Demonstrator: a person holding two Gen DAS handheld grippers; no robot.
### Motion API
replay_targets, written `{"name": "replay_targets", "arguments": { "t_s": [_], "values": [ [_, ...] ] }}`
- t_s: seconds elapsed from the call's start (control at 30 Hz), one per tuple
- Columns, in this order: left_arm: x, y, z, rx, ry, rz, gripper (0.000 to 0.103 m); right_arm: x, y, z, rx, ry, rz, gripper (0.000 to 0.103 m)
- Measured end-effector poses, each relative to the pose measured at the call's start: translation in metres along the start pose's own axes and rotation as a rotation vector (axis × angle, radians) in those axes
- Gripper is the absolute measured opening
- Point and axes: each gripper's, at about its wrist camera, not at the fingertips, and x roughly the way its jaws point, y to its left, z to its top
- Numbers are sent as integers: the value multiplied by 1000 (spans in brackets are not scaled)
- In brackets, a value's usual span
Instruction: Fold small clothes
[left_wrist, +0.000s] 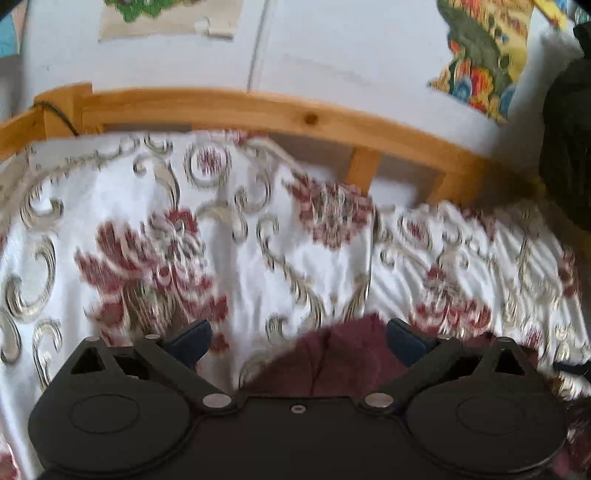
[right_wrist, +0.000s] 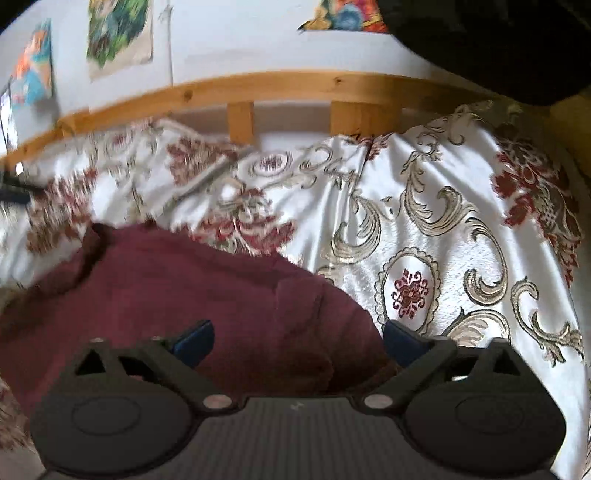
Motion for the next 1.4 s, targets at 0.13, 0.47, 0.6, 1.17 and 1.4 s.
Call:
{"name": "replay_targets", "arguments": {
  "t_s": [0.13,0.47,0.6,1.17,1.4],
  "values": [
    [-9,-7,-7,117,-29,-20,101,14,3,-1,-20,20,-53,23],
    [5,-24,-86,309,109,-64,101,-9,-60,-11,336,-56,-73,82],
    [4,-22,-98,303,116,-42,100,-51,-44,-37,287,-73,-46,84],
    [-12,5,-112,-7,89,-46,2,-112,8,-117,379,-165,62,13],
    [2,32,-115,-157,159,-44,12,-114,5,-129,455,-100,34,3]
  ]
}}
